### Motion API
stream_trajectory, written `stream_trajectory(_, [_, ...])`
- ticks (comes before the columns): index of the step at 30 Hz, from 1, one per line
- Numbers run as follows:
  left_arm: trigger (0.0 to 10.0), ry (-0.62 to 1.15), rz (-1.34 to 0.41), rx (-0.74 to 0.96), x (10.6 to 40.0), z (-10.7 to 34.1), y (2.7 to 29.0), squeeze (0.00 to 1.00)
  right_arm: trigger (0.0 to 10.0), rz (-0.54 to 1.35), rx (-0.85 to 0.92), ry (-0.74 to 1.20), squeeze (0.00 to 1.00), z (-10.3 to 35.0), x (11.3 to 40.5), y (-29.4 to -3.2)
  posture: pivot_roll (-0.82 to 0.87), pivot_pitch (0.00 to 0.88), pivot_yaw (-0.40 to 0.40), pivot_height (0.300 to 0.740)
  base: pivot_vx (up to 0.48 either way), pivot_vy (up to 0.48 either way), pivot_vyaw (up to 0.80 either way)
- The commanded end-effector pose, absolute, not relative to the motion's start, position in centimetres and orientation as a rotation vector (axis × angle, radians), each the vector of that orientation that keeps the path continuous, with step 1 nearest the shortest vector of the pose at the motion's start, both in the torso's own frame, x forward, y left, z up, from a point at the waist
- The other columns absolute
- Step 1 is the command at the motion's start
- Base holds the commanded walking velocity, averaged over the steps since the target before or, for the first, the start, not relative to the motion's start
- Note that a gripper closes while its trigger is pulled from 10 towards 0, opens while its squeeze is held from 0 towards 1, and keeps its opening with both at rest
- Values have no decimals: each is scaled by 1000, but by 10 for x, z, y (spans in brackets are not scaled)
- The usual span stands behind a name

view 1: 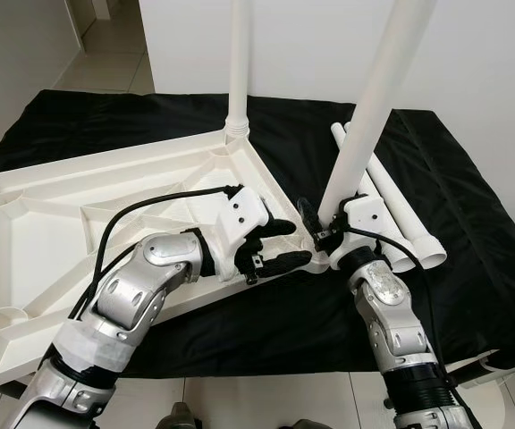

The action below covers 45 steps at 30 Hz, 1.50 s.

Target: Building children table

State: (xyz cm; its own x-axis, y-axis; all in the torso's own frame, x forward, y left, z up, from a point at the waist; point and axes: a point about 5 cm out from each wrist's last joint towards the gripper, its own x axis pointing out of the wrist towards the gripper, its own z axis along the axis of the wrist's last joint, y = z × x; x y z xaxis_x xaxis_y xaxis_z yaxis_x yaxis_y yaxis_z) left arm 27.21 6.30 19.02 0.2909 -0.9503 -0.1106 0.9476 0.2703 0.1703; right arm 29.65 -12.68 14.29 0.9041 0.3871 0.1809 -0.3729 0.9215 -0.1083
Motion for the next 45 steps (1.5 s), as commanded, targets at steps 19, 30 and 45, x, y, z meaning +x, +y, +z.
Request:
stream_trajectory(19, [10000, -35, -1123, 204, 281, 195, 59, 0, 10000, 403, 7, -29, 0, 112, 308, -140, 53, 14, -18, 740, 0, 0, 0])
stream_trajectory(30, [10000, -46, -1113, 196, 282, 197, 58, 0, 10000, 387, 92, 29, 0, 105, 314, -138, 60, 16, -25, 740, 0, 0, 0])
stream_trajectory(45, [10000, -50, -1110, 189, 282, 198, 56, 0, 10000, 410, -24, -68, 0, 109, 309, -128, 55, 15, -29, 740, 0, 0, 0])
